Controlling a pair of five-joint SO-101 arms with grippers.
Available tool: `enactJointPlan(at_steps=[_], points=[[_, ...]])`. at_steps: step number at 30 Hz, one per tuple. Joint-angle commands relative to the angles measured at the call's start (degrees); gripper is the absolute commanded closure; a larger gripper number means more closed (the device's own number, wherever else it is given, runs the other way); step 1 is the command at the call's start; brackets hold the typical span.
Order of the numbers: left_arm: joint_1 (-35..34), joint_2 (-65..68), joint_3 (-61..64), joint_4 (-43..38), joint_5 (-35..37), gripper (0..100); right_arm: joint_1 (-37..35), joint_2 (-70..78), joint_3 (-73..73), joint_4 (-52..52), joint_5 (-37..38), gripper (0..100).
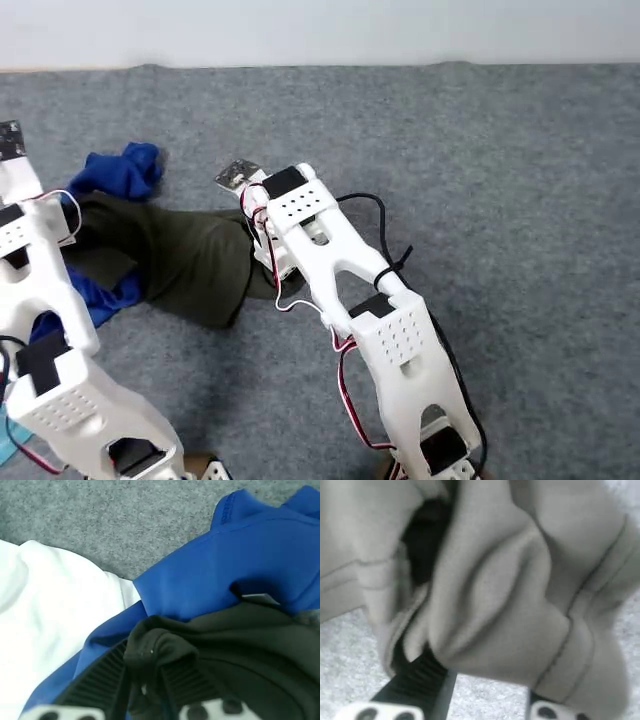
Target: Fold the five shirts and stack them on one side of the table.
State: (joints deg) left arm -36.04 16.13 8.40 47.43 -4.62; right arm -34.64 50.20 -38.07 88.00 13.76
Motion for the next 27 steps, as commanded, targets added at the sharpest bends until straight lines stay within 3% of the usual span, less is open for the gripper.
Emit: enactJointPlan(at_steps=[1,3,13,27], points=[[0.70,-0.35,-0.40,0.09,0.09,100,-0.40,0.57,0.35,-0.13,0.00,94.5],[0.70,-0.35,-0.40,0.09,0.09,100,-0.40,0.48,0.35,-0.13,0.00,99.2],[1.49,-1.05,-0.66,0.62,0.09,100,1.45,-1.63,-6.07,10.42,4.48,98.8],[13.19,-23.82,-0.75,9.67,0.09,100,16.57,-19.21,-12.48,14.73,4.57,98.9]])
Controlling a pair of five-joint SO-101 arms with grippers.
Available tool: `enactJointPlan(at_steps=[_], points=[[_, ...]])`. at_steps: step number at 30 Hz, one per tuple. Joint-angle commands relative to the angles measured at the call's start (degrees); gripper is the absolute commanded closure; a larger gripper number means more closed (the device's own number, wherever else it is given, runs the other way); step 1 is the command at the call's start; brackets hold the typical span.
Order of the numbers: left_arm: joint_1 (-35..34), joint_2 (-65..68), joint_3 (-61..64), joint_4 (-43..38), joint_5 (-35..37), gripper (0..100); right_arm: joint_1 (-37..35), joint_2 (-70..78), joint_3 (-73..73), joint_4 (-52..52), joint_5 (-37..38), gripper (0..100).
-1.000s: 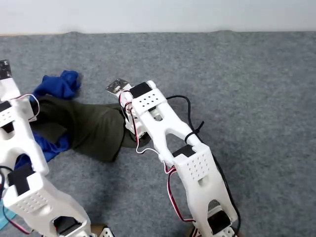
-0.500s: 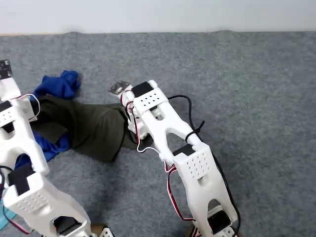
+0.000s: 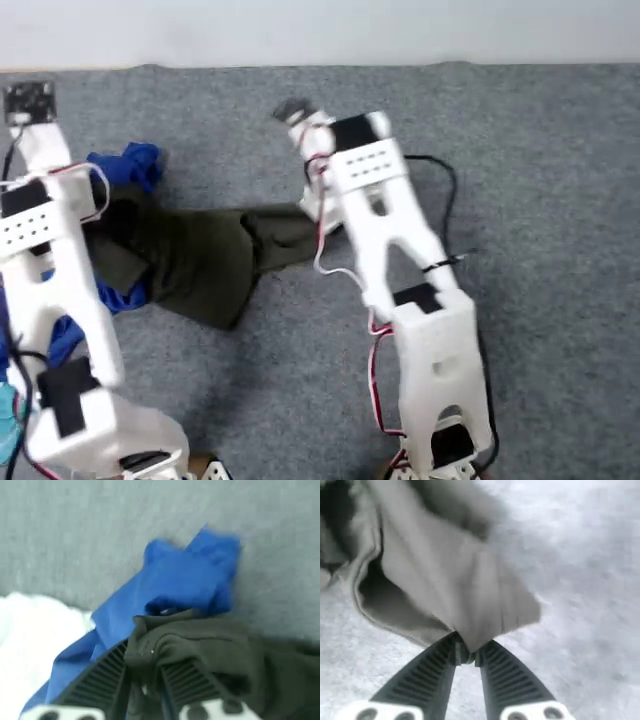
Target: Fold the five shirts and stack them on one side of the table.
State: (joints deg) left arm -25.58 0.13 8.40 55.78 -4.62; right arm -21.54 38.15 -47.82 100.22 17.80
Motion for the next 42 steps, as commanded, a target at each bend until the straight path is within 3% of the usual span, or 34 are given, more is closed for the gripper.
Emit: enactJointPlan(at_steps=[1,7,12,16,26,34,42], points=[[3.60,-9.58,-0.75,1.93,0.09,100,4.44,-7.96,-2.64,2.51,0.53,98.9],[11.43,-15.74,-0.66,7.47,0.09,99,6.46,-10.42,3.34,2.42,1.67,98.9],[22.15,-15.74,1.10,15.38,-1.76,96,8.57,-9.71,4.48,2.24,1.58,98.9],[26.02,-15.74,5.41,13.89,-2.73,93,10.95,-8.04,4.48,2.24,1.49,98.9],[15.82,-16.18,7.52,6.86,-6.86,82,12.35,-6.81,4.48,2.33,1.58,98.9],[8.00,-16.09,-6.11,12.40,-7.47,78,12.35,-6.29,4.48,2.24,1.58,98.9],[9.23,-16.18,-19.74,23.30,-10.46,78,12.26,-2.77,4.48,2.24,1.32,98.9]])
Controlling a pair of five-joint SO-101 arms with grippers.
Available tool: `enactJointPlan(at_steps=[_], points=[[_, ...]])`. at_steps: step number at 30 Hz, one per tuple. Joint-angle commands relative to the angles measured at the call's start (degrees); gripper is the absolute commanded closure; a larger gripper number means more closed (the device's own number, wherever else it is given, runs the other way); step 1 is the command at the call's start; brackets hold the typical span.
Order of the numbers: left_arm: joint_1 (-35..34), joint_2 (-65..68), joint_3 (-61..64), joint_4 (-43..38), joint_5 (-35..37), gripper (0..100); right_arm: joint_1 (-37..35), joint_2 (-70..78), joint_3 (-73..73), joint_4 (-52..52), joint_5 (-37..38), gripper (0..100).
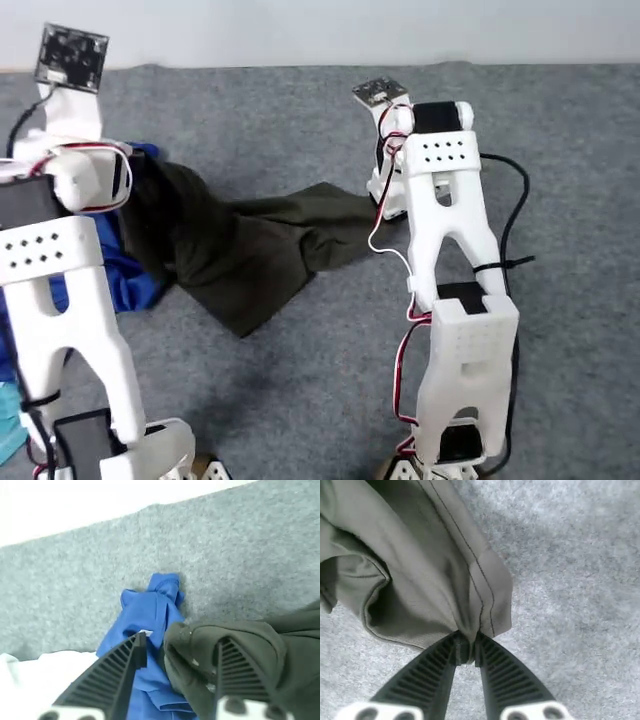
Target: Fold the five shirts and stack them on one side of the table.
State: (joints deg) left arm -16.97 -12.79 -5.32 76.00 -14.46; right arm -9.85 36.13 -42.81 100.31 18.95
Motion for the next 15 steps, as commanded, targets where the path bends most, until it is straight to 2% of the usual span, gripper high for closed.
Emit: enactJointPlan(at_steps=[1,6,9,15], points=[[0.62,-3.08,-6.99,3.60,-0.79,78,0.57,-0.66,-0.53,2.15,0.18,98.9],[-4.04,-1.23,-4.09,0.35,-6.68,75,0.57,-0.66,-0.53,2.15,0.18,98.9],[-9.05,3.25,-1.98,-1.85,-7.91,75,0.57,-0.66,-0.53,2.15,0.26,98.9],[-14.68,11.60,-2.07,2.02,-10.37,67,0.57,-0.66,-0.53,2.15,0.18,98.9]])
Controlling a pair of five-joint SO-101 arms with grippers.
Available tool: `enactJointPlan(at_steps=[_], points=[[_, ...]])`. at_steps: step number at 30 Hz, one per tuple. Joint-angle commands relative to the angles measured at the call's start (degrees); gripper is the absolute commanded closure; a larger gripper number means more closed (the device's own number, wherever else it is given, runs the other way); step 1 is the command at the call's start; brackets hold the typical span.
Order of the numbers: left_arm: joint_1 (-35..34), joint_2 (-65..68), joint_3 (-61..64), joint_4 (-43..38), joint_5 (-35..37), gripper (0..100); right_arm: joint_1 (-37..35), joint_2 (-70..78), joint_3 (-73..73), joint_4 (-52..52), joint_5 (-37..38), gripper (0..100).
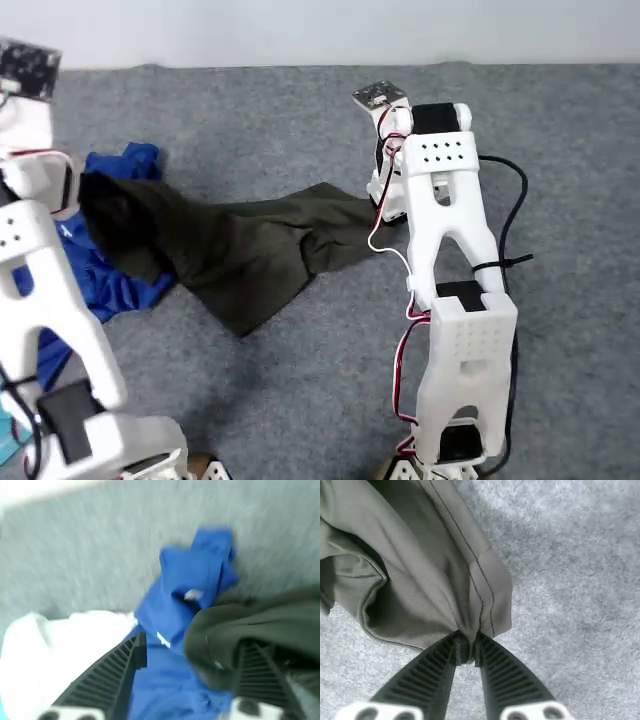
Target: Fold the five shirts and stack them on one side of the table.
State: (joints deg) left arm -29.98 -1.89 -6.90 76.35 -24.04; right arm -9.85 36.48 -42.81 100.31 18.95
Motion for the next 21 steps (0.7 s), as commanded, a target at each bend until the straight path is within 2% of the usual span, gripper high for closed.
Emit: enactJointPlan(at_steps=[1,6,11,14,21], points=[[-1.76,0.97,-0.48,3.16,-1.49,66,0.57,-0.92,-0.53,2.15,0.18,98.9],[1.23,-0.35,-2.33,12.84,-6.42,65,0.57,-0.92,-0.53,2.07,0.09,98.9],[9.14,-3.25,-4.88,22.77,-8.18,65,0.57,-0.92,-0.53,2.07,0.09,98.9],[14.07,-3.96,-3.12,24.00,-8.00,65,0.57,-0.92,-0.53,2.07,0.09,98.9],[27.96,-3.78,10.42,22.59,-8.00,66,0.75,-0.92,-0.53,2.07,0.09,98.9]])
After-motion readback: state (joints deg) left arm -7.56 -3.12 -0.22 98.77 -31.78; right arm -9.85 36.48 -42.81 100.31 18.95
